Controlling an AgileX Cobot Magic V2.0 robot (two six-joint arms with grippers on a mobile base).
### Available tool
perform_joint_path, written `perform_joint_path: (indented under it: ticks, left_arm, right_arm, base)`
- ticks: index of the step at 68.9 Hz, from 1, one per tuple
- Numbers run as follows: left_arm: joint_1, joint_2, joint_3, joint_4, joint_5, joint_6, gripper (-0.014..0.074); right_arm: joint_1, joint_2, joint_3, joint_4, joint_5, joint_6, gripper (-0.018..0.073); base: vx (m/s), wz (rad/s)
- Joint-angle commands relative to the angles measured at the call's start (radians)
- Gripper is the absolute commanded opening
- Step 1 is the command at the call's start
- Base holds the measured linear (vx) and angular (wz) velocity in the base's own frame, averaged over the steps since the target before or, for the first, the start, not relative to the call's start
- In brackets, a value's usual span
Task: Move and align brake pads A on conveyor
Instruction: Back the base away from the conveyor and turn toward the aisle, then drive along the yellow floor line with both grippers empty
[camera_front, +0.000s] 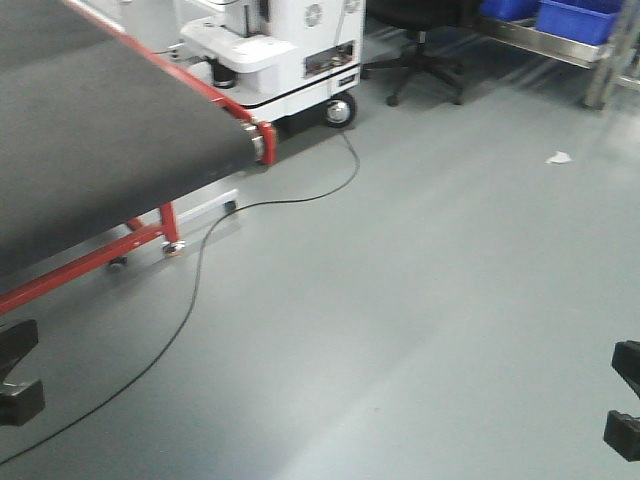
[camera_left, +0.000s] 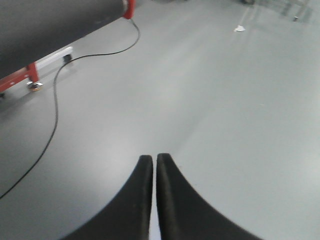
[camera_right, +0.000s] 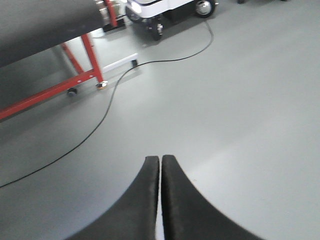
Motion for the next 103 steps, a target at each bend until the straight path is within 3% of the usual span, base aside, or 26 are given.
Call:
perform_joint_path:
  ticks: [1, 77, 103]
  left_arm:
    - [-0.004, 0.0, -0.025, 0.0, -0.068, -0.004, -0.0006]
    - [-0.004, 0.0, -0.025, 0.0, -0.068, -0.004, -0.0006]
    - [-0.004, 0.0, -0.025, 0.0, -0.068, -0.004, -0.0006]
  right_arm:
    - [-0.003, 0.005, -0.026, -0.003, -0.074, -0.008, -0.001]
    - [-0.003, 0.005, -0.026, -0.003, -0.071, -0.008, -0.001]
    - [-0.003, 0.005, -0.026, -0.003, -0.071, -0.008, -0.001]
  base:
    - [0.12, -0.46]
    - [0.18, -0.66]
    - [0.25, -0.37]
